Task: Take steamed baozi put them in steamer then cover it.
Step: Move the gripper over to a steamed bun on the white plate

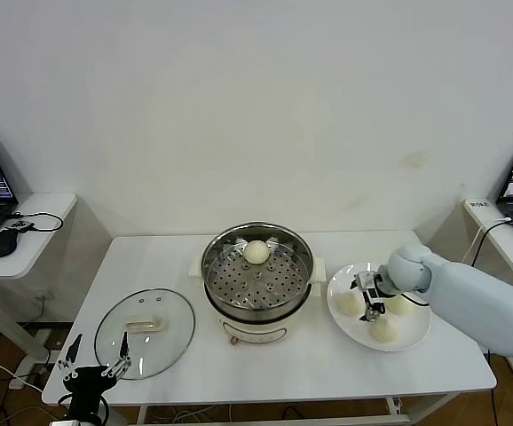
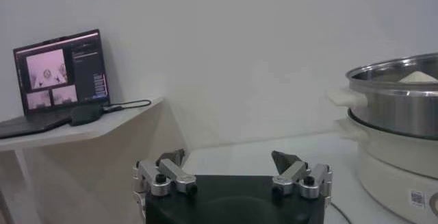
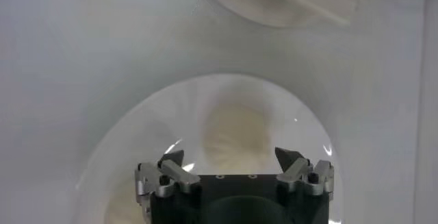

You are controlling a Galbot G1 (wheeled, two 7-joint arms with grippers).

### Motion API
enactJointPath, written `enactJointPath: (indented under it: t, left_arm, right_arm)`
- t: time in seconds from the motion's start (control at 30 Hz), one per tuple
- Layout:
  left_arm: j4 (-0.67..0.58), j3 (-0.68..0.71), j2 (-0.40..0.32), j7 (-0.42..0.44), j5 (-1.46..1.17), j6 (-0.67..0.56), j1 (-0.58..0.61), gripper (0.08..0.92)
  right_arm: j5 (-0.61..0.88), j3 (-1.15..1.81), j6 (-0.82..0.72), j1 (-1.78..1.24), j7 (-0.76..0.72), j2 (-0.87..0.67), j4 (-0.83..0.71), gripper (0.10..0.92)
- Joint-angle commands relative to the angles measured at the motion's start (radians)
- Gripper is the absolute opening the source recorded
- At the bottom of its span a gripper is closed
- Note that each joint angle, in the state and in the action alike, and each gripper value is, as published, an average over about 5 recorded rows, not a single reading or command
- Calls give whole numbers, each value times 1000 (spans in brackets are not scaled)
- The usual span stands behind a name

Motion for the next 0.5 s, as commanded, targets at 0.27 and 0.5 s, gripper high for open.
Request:
enactJointPath:
  t: [0.27,0.5]
  left_arm:
    - [21,-2,2,0,-7,0,-12,823]
    - [23,-1,1,0,-8,0,-14,823]
  right_arm:
    - [-30,9,-8,-10,-20,75,-88,779]
    - [-29,10,-13,-6,-39,67,-86,656]
